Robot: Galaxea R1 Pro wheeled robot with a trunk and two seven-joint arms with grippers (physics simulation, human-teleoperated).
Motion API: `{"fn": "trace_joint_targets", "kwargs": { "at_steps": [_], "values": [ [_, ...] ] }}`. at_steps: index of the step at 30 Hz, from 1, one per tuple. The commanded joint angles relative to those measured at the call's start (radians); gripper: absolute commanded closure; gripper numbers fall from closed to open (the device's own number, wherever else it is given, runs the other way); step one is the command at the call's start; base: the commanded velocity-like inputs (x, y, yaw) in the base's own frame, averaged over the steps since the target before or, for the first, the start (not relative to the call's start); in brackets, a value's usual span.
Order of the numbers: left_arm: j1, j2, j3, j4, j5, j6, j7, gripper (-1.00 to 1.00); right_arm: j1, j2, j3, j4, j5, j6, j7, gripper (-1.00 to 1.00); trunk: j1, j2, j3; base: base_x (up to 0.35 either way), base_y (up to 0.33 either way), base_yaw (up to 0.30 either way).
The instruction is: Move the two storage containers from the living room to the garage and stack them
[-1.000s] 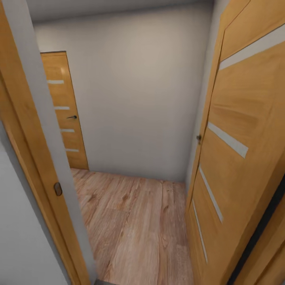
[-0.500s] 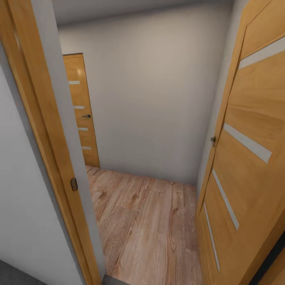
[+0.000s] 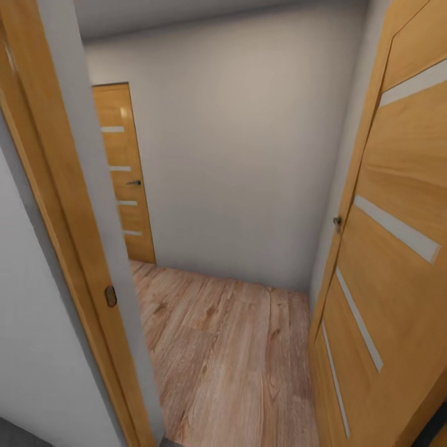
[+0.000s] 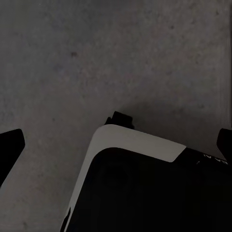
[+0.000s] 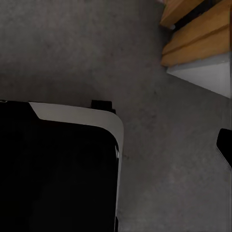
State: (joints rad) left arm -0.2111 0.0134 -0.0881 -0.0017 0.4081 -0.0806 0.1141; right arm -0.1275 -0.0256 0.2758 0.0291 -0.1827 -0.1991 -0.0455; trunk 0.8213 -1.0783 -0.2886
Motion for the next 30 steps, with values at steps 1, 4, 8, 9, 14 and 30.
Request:
{"fn": "trace_joint_targets", "kwargs": {
  "at_steps": [1,4,8,9,14,30],
  "values": [
    [-0.001,0.0,-0.009,0.0,0.008,-0.002,0.002,-1.0,-0.001,0.001,0.008,0.003,-0.009,-0.006,0.0,-1.0,0.001,-0.001,-0.001,0.298,0.0,0.0],
    [-0.001,0.0,-0.009,0.0,0.008,-0.002,0.002,-1.0,-0.001,0.001,0.007,0.003,-0.01,-0.006,0.0,-1.0,0.001,-0.001,-0.001,0.311,0.0,0.0],
    [-0.001,0.0,-0.009,0.0,0.008,-0.002,0.002,-1.0,-0.001,0.001,0.004,0.003,-0.011,-0.007,0.0,-1.0,0.001,-0.001,-0.001,0.318,0.0,0.0],
    [-0.001,0.0,-0.009,0.0,0.008,-0.002,0.002,-1.0,-0.001,0.001,0.003,0.003,-0.011,-0.007,0.0,-1.0,0.001,-0.001,-0.001,0.319,0.0,0.0],
    [-0.001,0.0,-0.009,0.0,0.008,-0.002,0.002,-1.0,-0.001,0.001,0.001,0.003,-0.013,-0.008,0.0,-1.0,0.001,-0.001,-0.001,0.32,0.0,-0.041],
    [-0.001,0.0,-0.009,0.0,0.009,-0.002,0.003,-1.0,-0.001,0.003,0.001,0.003,-0.011,-0.008,0.0,-1.0,0.001,-0.001,-0.001,0.24,0.0,-0.192]
  ]
}}
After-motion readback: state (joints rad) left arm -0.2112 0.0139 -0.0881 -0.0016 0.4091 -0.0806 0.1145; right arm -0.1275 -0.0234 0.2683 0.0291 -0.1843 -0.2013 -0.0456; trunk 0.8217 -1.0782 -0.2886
